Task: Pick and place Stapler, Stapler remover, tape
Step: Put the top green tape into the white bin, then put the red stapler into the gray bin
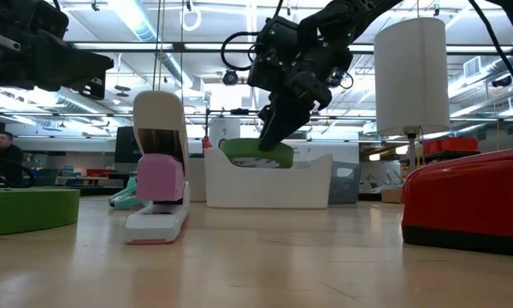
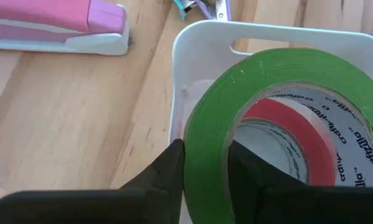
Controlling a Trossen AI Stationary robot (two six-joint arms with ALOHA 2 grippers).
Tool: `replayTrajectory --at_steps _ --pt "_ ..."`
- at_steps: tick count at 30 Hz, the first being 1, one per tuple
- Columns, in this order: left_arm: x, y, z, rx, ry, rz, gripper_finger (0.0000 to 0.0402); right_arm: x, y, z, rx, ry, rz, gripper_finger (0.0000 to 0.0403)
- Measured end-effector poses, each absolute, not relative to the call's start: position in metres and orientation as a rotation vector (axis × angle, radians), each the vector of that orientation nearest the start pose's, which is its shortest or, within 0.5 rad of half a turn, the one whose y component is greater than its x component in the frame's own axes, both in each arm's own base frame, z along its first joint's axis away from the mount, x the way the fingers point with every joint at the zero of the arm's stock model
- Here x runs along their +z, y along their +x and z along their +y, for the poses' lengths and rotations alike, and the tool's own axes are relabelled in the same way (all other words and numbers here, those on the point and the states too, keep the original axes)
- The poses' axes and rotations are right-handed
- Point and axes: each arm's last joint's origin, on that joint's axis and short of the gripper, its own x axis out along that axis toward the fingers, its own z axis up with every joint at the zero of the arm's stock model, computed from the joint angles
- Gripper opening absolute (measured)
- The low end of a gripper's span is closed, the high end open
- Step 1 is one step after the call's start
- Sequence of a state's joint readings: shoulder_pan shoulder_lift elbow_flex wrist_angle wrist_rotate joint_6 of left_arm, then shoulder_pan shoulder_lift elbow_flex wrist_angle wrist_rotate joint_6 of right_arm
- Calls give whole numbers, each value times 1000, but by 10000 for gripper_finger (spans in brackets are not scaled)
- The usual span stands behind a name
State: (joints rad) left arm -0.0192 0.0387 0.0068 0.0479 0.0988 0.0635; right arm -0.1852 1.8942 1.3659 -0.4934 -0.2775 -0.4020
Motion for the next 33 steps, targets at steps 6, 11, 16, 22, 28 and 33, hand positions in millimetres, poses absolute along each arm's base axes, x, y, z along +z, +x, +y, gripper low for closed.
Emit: replayTrajectory --at_steps 6,11,16,22,28,33 --pt "167 99 -5 -118 64 -20 7 201 390 -65 283 -139 956 110" --pt "167 99 -5 -117 64 -20 7 201 390 -65 281 -136 954 154" --pt "167 99 -5 -117 64 -20 7 202 390 -65 279 -133 953 197" --pt "167 99 -5 -117 64 -20 7 202 390 -65 277 -128 953 223" --pt "167 99 -5 -118 64 -20 7 219 385 -62 265 -122 921 228" --pt "167 99 -5 -117 64 -20 7 243 376 -54 231 -132 880 228"
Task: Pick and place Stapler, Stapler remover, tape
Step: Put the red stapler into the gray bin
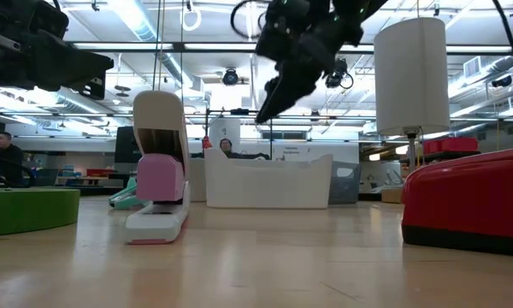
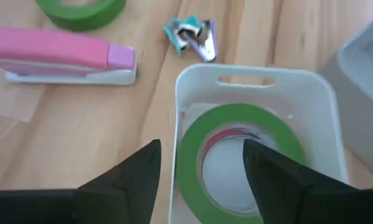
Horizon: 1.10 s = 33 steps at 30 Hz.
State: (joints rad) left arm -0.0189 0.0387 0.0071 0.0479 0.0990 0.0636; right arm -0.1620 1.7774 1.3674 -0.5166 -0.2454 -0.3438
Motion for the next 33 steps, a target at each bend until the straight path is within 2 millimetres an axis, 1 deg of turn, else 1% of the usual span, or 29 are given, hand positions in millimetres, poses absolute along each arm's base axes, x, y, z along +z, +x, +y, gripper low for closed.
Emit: replayTrajectory --at_steps 4,8,12,22,33 --pt "167 99 -5 -118 64 -20 7 259 372 -43 231 -165 838 228" --pt "167 99 -5 -118 64 -20 7 266 370 -31 252 -184 814 228" --pt "167 99 -5 -118 64 -20 7 266 370 -24 261 -166 816 228" --pt "168 99 -5 -117 64 -20 7 266 371 -16 287 -175 812 228" --pt "167 99 -5 -118 64 -20 7 265 371 5 344 -202 808 228"
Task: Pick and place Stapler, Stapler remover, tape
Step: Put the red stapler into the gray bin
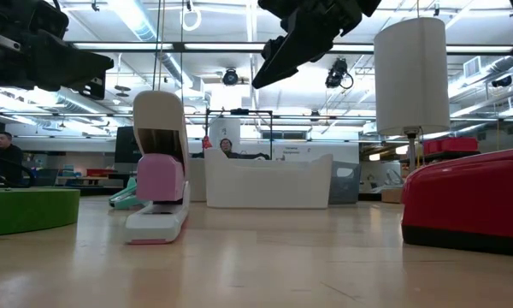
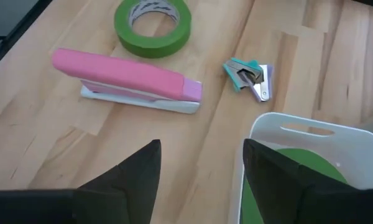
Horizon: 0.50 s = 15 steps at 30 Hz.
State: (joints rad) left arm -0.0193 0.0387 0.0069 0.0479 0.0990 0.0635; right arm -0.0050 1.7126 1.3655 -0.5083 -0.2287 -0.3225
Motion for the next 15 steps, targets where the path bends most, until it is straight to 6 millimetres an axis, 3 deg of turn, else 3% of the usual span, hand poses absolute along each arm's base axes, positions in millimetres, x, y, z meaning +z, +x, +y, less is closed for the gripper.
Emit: replayTrajectory --at_steps 15 --pt "167 99 -5 -117 64 -20 7 265 370 21 384 -220 806 228"
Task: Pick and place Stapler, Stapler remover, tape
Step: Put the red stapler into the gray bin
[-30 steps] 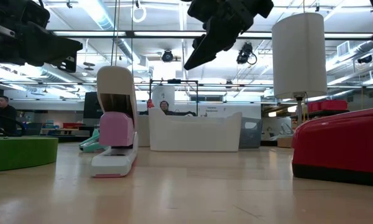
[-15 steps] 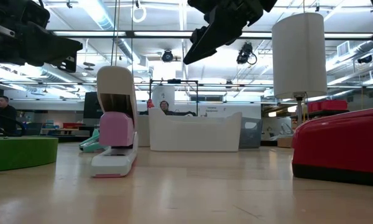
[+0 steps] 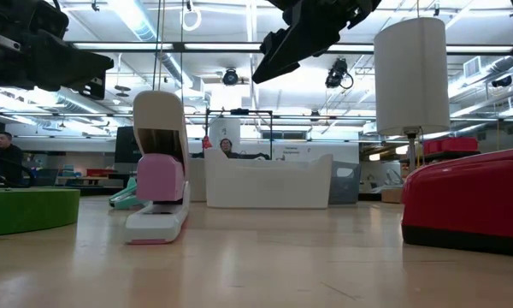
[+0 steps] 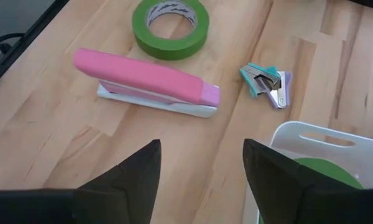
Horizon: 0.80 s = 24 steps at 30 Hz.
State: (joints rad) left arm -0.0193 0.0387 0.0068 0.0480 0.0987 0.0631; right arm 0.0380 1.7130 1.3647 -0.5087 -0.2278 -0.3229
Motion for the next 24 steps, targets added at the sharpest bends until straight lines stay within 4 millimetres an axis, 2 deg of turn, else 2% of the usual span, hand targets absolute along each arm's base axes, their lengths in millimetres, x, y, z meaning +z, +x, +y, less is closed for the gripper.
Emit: replayTrajectory --at_steps 14,24 --pt "167 99 -5 -118 64 -20 7 267 370 8 337 -185 809 228" --pt "167 99 -5 -118 64 -20 7 267 369 26 384 -203 804 228"
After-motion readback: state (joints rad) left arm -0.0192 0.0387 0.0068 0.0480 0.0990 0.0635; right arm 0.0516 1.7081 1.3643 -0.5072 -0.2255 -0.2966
